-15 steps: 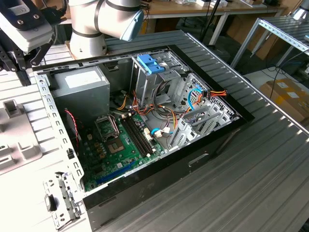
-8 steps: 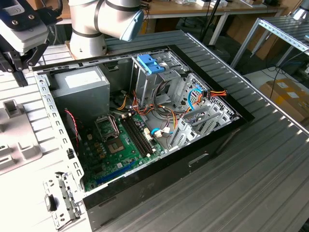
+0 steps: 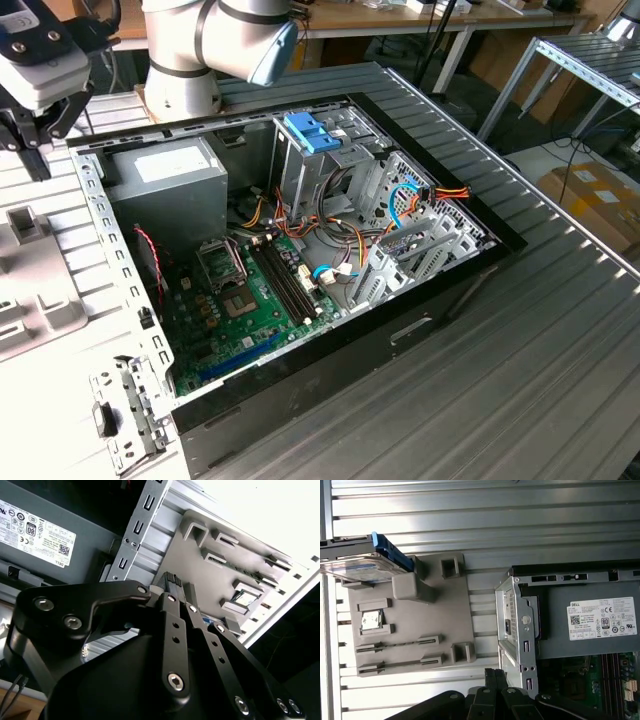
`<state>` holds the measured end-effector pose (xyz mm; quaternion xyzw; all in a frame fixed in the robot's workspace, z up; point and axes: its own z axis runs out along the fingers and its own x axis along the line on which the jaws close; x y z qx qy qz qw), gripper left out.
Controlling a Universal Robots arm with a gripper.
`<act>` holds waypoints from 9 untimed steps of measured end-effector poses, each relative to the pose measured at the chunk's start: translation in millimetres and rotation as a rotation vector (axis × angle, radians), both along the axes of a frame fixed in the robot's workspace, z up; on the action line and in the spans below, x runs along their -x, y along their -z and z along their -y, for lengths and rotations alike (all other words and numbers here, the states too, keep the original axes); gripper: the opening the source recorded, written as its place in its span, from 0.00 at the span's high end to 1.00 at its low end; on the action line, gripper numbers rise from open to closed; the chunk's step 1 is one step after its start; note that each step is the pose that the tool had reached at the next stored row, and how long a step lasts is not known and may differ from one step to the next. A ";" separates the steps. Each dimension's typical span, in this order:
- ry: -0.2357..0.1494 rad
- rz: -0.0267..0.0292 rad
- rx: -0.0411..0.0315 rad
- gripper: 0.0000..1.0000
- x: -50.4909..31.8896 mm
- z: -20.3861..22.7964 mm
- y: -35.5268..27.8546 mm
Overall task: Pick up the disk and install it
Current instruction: 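Reach for the disk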
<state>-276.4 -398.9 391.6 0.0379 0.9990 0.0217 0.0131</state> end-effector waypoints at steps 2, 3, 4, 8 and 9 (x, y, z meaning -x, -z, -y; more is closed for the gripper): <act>0.000 0.0000 -0.0001 0.89 3.6 0.0 0.1; 0.000 0.0000 0.0000 0.89 4.7 0.0 0.0; 0.000 0.0000 0.0000 0.89 5.8 0.0 0.1; 0.000 0.0000 0.0000 0.89 10.2 0.0 0.1; 0.000 0.0000 0.0000 0.89 10.9 0.0 0.1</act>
